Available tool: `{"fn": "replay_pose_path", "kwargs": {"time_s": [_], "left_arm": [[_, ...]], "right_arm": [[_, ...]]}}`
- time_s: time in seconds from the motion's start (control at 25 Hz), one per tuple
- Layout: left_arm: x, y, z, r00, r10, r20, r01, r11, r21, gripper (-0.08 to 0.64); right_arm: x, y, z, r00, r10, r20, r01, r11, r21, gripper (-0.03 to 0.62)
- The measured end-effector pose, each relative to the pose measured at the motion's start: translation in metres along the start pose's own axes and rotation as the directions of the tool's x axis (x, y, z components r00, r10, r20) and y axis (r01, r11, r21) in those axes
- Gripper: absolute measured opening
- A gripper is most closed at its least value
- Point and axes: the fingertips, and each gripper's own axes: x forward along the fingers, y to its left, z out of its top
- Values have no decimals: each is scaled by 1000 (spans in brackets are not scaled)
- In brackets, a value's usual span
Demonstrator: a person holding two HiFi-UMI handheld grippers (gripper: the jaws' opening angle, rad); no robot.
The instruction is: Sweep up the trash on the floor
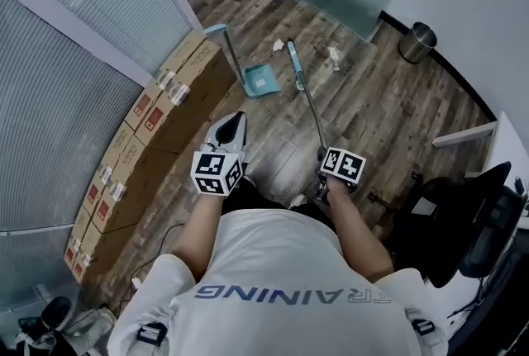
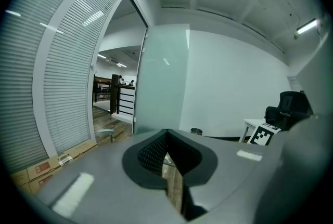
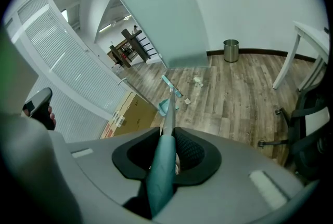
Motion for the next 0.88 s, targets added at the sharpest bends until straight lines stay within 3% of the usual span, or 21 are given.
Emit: {"fn": "replay_pose_path", "kwargs": {"time_s": [0.32,0.48,0.88], "left_arm": [[50,40,-1,1000,0,-4,0,998,-66,3],[88,71,6,999,-37,-18,35,996,-83,3],[162,184,30,994,-92,-57,85,990,-114,3]], "right_arm": [[34,13,43,1000,-26,-15,26,1000,-5,104],[60,32,76,998,-57,-21,56,998,-5,104],[124,104,131,995,-95,-29,96,994,52,104]]}}
